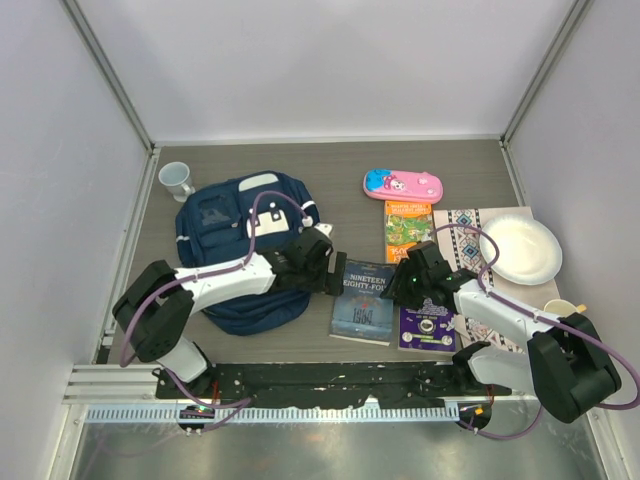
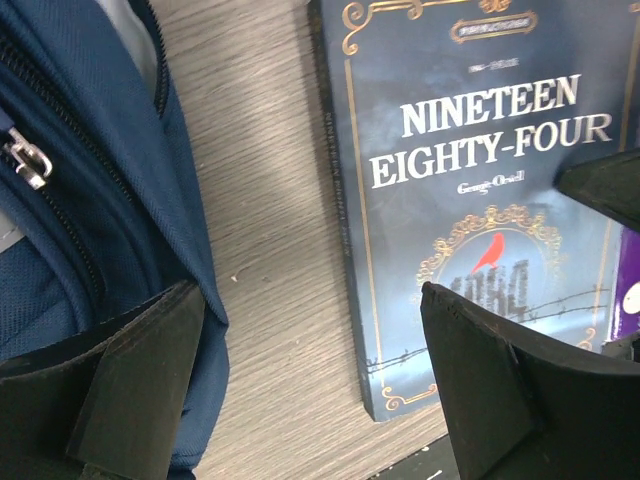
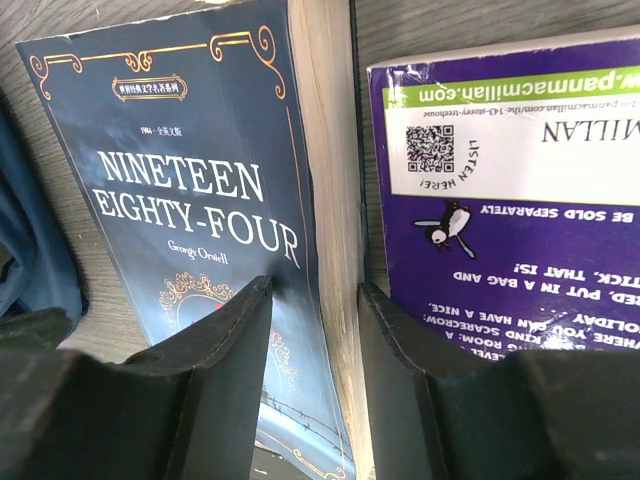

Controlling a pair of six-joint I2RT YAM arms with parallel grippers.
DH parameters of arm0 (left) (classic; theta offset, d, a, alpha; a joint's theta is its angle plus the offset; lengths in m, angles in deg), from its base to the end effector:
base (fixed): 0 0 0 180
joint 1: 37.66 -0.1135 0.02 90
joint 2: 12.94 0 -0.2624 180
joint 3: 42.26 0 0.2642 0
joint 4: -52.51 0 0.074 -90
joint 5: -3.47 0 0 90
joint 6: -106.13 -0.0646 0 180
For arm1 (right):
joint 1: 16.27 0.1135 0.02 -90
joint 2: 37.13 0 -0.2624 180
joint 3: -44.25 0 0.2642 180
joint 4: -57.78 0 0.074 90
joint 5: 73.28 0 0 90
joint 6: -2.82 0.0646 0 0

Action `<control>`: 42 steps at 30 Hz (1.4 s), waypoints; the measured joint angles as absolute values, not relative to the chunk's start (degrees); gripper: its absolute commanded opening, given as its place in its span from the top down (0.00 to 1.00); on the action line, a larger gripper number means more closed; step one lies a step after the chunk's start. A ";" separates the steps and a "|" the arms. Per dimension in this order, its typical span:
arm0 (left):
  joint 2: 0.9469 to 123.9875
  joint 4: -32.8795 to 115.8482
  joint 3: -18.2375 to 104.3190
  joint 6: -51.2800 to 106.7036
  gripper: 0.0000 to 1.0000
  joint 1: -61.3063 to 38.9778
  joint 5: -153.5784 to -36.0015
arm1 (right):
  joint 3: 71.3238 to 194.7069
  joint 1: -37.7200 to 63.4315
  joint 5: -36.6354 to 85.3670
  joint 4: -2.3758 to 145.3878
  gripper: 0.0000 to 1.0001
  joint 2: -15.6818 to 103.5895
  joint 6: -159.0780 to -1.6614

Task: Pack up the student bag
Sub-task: Pick up the book from the center of the board.

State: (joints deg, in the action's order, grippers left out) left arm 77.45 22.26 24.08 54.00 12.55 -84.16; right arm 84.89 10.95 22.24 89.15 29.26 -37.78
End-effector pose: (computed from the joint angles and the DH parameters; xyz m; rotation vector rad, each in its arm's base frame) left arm 0.2221 -0.2625 0.1557 0.2635 2.5995 -0.5460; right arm 0.1999 0.1098 0.1230 0.4795 2.6450 0.5933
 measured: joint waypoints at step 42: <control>89.10 27.41 31.80 56.45 0.12 15.92 -92.18 | 83.53 10.60 23.01 87.69 0.60 25.53 -38.06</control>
State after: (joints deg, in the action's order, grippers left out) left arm 89.10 27.41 31.80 56.45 15.92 -92.18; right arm 83.53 10.60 23.01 87.69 25.53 -38.06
